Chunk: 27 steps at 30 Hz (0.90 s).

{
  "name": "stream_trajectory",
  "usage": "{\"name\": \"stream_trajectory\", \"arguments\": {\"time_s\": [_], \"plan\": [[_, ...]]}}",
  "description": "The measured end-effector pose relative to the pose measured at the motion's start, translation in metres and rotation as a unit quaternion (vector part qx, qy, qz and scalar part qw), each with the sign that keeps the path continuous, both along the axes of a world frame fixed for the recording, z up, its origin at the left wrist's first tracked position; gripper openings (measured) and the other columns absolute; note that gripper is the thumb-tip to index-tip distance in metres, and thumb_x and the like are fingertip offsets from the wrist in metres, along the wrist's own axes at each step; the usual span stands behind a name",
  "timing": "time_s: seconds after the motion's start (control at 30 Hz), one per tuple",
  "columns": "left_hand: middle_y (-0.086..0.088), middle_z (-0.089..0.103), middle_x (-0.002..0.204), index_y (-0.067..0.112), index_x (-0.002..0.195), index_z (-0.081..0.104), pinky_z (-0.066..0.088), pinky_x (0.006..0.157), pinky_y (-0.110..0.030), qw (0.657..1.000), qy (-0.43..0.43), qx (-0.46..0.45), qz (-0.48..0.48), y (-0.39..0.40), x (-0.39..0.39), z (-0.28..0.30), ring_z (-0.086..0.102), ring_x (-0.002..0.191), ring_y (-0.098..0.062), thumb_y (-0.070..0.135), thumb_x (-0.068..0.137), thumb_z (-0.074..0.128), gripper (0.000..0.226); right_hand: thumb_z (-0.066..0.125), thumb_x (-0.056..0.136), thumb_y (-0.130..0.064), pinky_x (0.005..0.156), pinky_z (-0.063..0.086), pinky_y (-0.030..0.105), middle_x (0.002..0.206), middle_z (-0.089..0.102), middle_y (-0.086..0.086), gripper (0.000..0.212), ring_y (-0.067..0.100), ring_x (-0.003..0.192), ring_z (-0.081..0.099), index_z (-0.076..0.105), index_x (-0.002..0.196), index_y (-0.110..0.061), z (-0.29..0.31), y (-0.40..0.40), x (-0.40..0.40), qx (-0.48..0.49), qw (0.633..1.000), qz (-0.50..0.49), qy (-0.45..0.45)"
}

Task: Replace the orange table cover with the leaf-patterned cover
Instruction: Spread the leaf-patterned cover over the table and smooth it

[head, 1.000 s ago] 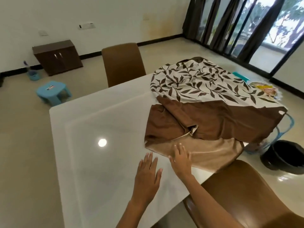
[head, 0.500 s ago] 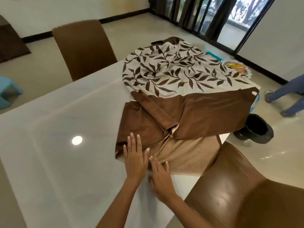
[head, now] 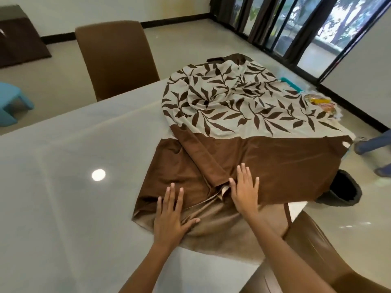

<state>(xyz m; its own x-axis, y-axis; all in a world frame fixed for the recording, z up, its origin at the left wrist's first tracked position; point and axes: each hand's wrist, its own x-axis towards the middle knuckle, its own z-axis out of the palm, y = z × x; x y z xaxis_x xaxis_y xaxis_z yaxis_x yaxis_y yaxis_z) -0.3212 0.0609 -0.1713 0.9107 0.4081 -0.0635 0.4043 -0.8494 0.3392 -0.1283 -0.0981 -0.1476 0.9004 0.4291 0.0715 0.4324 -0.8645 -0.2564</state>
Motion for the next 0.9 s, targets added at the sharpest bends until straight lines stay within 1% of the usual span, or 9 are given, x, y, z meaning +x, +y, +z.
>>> {"name": "stream_trajectory", "arguments": {"time_s": [0.1, 0.17, 0.33, 0.5, 0.63, 0.73, 0.8, 0.87, 0.9], "plan": [[-0.014, 0.009, 0.159, 0.014, 0.151, 0.023, 0.009, 0.115, -0.045, 0.999, -0.002, 0.035, 0.023, 0.028, -0.014, -0.002, 0.012, 0.146, -0.028, 0.08, 0.083, 0.026, 0.094, -0.011, 0.082, -0.065, 0.113, 0.009, 0.053, 0.158, 0.01, 0.004, 0.089, 0.021, 0.145, 0.009, 0.017, 0.149, -0.013, -0.013, -0.006, 0.039, -0.07, 0.997, 0.009, 0.03], [-0.014, 0.01, 0.159, 0.014, 0.15, 0.023, 0.004, 0.116, -0.044, 0.998, 0.009, 0.052, 0.035, 0.047, -0.023, -0.002, 0.011, 0.146, -0.028, 0.078, 0.083, 0.025, 0.093, -0.009, 0.084, -0.066, 0.113, 0.007, 0.052, 0.158, 0.005, 0.002, 0.086, 0.019, 0.145, 0.005, 0.012, 0.15, -0.015, -0.021, -0.011, 0.05, -0.082, 0.996, 0.029, 0.031], [-0.012, 0.012, 0.159, 0.02, 0.151, 0.022, 0.0, 0.116, -0.042, 0.998, 0.023, 0.046, 0.041, 0.059, -0.028, 0.003, 0.011, 0.146, -0.025, 0.076, 0.083, 0.028, 0.088, 0.003, 0.092, -0.063, 0.112, 0.015, 0.053, 0.157, 0.013, 0.004, 0.076, 0.021, 0.144, 0.014, 0.017, 0.149, -0.015, -0.025, -0.021, 0.062, -0.067, 0.995, 0.067, 0.019], [-0.011, 0.013, 0.159, 0.019, 0.151, 0.022, -0.001, 0.116, -0.041, 0.996, 0.033, 0.061, 0.052, 0.07, -0.032, 0.004, 0.012, 0.146, -0.026, 0.076, 0.083, 0.027, 0.089, 0.0, 0.091, -0.063, 0.113, 0.01, 0.052, 0.157, 0.01, 0.003, 0.076, 0.019, 0.144, 0.011, 0.012, 0.149, -0.016, -0.021, -0.062, 0.102, -0.09, 0.994, 0.062, 0.005], [-0.012, 0.016, 0.158, 0.018, 0.149, 0.027, 0.0, 0.116, -0.041, 0.995, 0.048, 0.071, 0.059, 0.084, -0.04, 0.001, 0.011, 0.146, -0.024, 0.076, 0.084, 0.024, 0.088, -0.005, 0.09, -0.064, 0.113, 0.013, 0.055, 0.157, 0.014, 0.004, 0.08, 0.019, 0.144, 0.012, 0.017, 0.148, -0.014, -0.02, -0.089, 0.126, -0.109, 0.993, 0.049, 0.008], [-0.011, 0.014, 0.159, 0.016, 0.149, 0.024, 0.004, 0.114, -0.046, 0.991, 0.057, 0.103, 0.07, 0.104, -0.052, 0.002, 0.014, 0.145, -0.027, 0.077, 0.085, 0.018, 0.089, -0.003, 0.091, -0.064, 0.112, 0.015, 0.057, 0.156, 0.015, 0.007, 0.08, 0.022, 0.144, 0.015, 0.017, 0.147, -0.01, -0.014, -0.09, 0.125, -0.095, 0.995, 0.042, -0.006], [-0.014, 0.015, 0.157, 0.009, 0.148, 0.026, 0.007, 0.112, -0.049, 0.986, 0.057, 0.117, 0.105, 0.114, -0.06, 0.013, 0.018, 0.143, -0.031, 0.079, 0.084, 0.015, 0.095, 0.003, 0.093, -0.061, 0.112, 0.011, 0.055, 0.157, 0.011, 0.007, 0.076, 0.022, 0.144, 0.011, 0.014, 0.147, -0.009, -0.005, -0.08, 0.118, -0.055, 0.997, 0.033, -0.031], [-0.02, 0.019, 0.155, -0.001, 0.145, 0.028, -0.001, 0.113, -0.046, 0.978, 0.014, 0.12, 0.17, 0.101, -0.045, 0.029, 0.021, 0.141, -0.036, 0.079, 0.083, 0.013, 0.103, 0.012, 0.096, -0.057, 0.112, 0.006, 0.052, 0.157, 0.01, 0.007, 0.07, 0.021, 0.145, 0.007, 0.016, 0.148, -0.011, 0.008, -0.056, 0.111, 0.002, 0.997, 0.05, -0.052], [-0.021, 0.017, 0.155, -0.002, 0.146, 0.026, -0.006, 0.113, -0.044, 0.972, -0.015, 0.105, 0.209, 0.083, -0.029, 0.037, 0.019, 0.142, -0.037, 0.078, 0.084, 0.014, 0.101, 0.015, 0.096, -0.055, 0.113, 0.004, 0.05, 0.158, 0.009, 0.007, 0.069, 0.02, 0.145, 0.006, 0.017, 0.149, -0.012, 0.014, -0.039, 0.107, 0.025, 0.996, 0.068, -0.053]]}}
